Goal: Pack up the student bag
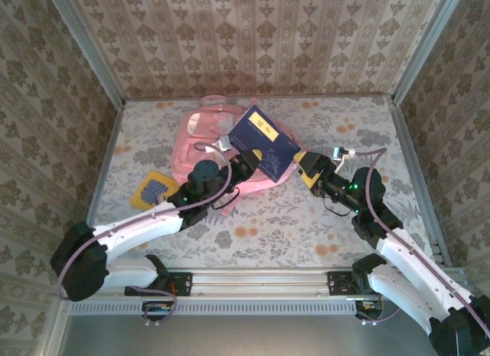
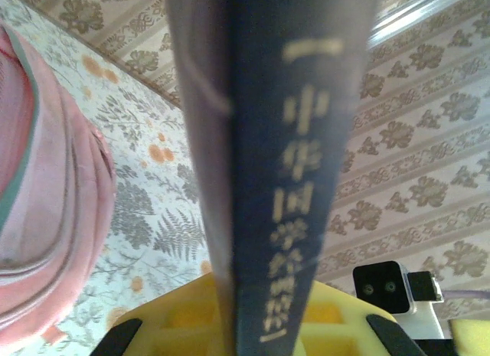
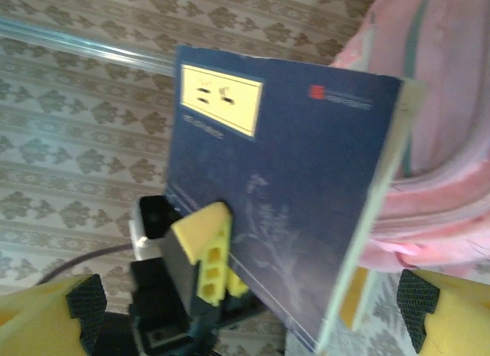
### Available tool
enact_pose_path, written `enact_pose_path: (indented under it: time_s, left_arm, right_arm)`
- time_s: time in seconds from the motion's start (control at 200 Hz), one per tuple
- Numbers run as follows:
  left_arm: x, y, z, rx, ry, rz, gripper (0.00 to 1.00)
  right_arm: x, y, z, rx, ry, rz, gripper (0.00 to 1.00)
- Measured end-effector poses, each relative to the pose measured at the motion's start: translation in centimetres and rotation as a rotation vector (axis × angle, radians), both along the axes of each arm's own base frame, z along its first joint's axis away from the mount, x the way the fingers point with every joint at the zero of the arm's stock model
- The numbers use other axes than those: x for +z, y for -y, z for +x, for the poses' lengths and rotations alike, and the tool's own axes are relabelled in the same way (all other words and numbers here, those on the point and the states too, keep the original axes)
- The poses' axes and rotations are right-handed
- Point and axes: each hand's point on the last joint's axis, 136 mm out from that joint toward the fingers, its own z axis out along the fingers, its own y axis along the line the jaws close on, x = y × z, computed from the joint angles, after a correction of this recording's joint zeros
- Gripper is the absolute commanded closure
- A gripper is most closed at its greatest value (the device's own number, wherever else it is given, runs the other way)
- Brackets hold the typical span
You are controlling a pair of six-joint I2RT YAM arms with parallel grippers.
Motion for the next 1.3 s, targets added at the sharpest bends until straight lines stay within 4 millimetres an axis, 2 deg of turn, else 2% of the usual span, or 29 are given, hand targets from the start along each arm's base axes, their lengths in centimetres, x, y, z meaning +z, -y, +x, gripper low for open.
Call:
enact_pose_path:
  time_s: [0.085,0.185,0.325,0.5,0.71,0.88,0.995,1.165,1.235,1.3]
  left_arm:
    - [0.0,0.4,0.3,0.000,-0.032,-0.045,1.00]
    - [0.5,0.8,0.5,-0.006,-0.046,-0.085,1.00]
    - [1.8,0.8,0.5,-0.007,-0.034,-0.124,1.00]
    - [2.2,0.7,0.4,-0.009,-0.037,-0.140,1.00]
    - [2.2,1.0,0.1,-0.019,-0.045,-0.147,1.00]
    - [2.2,1.4,-0.4,-0.034,-0.056,-0.154,1.00]
    - [2.5,1.3,-0.4,-0.035,-0.062,-0.173,1.00]
    - [3.5,1.1,-0.6,-0.038,-0.063,-0.212,1.00]
    - [3.2,1.1,-0.6,-0.040,-0.072,-0.199,0.78]
    - [2.6,1.2,-0.4,-0.043,-0.080,-0.156,0.63]
  right_arm:
    - [0.4,-0.4,0.9,0.001,0.007,0.044,0.00]
    - [-0.1,-0.8,1.8,0.004,-0.010,0.074,0.00]
    - [-0.7,-0.8,1.9,0.002,-0.023,0.075,0.00]
    - [-1.1,-1.2,2.3,0.010,-0.026,0.089,0.04]
    - [-1.9,-2.2,3.7,0.027,-0.051,0.129,0.26]
    - [0.0,-2.7,4.1,0.039,0.003,0.175,0.47]
    - [1.7,-2.9,4.1,0.043,0.049,0.196,0.66]
    - [1.9,-2.9,4.2,0.030,0.063,0.191,0.99]
    - [1.6,-2.7,4.2,0.019,0.058,0.163,1.00]
    - [1.4,-2.3,4.0,-0.005,0.055,0.117,1.00]
